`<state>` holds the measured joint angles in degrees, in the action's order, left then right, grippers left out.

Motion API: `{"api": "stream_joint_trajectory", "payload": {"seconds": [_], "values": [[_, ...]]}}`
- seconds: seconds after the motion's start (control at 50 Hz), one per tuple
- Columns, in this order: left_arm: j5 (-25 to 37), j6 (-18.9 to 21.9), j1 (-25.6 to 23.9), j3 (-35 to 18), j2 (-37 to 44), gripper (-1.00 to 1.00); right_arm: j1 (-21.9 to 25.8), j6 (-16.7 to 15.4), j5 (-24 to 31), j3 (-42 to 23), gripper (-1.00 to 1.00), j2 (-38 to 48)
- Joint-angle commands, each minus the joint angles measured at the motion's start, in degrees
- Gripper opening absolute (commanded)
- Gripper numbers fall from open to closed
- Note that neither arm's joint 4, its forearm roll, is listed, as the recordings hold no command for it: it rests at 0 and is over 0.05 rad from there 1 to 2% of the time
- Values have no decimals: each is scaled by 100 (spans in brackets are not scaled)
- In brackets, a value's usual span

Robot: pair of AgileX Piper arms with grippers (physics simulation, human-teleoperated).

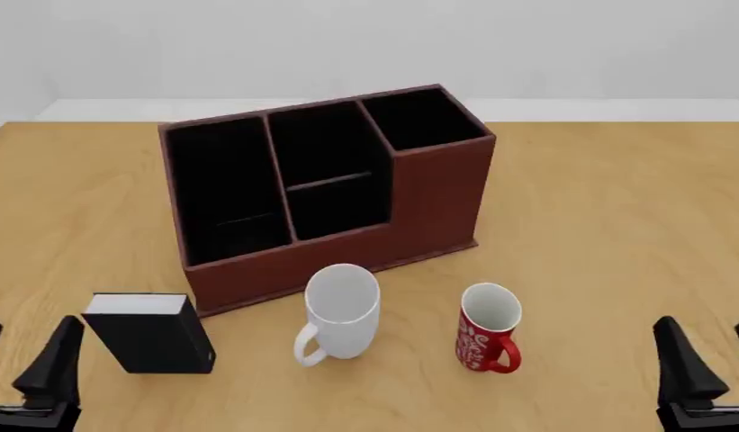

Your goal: Pick up the red mug and place it to the right of the caddy.

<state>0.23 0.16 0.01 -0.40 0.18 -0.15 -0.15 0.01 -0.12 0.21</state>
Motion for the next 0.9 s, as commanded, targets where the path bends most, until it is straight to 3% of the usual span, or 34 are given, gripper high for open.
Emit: {"api": "stream_joint_trajectory", "payload": {"seconds": [0.02, 0.26, 0.44, 0.52, 0.6, 0.64, 0.7, 0.72, 0.9], "values": [[-14, -11, 29, -7, 8, 100, -17, -46, 87, -86, 100, 36], [-41, -14, 35, 11, 4, 100, 118, -84, 300, -284, 100, 10], [-35, -10, 35, 2, 0, 100, 381, -245, 795, -1070, 100, 382], [-54, -13, 31, 21, -2, 100, 621, -581, 903, -1555, 100, 1194], [-37, -13, 32, 9, -5, 100, 980, -305, 1058, -1777, 100, 1318], [-42, -13, 47, 3, -5, 100, 1217, -399, 1032, -1836, 100, 1497], [-43, -16, 44, 4, -6, 100, 1357, -354, 1033, -1947, 100, 1664], [-51, -21, 42, 12, -6, 100, 1427, -200, 994, -1970, 100, 1858], [-54, -33, 47, 16, -7, 100, 1884, -233, 681, -1836, 100, 2270]]}}
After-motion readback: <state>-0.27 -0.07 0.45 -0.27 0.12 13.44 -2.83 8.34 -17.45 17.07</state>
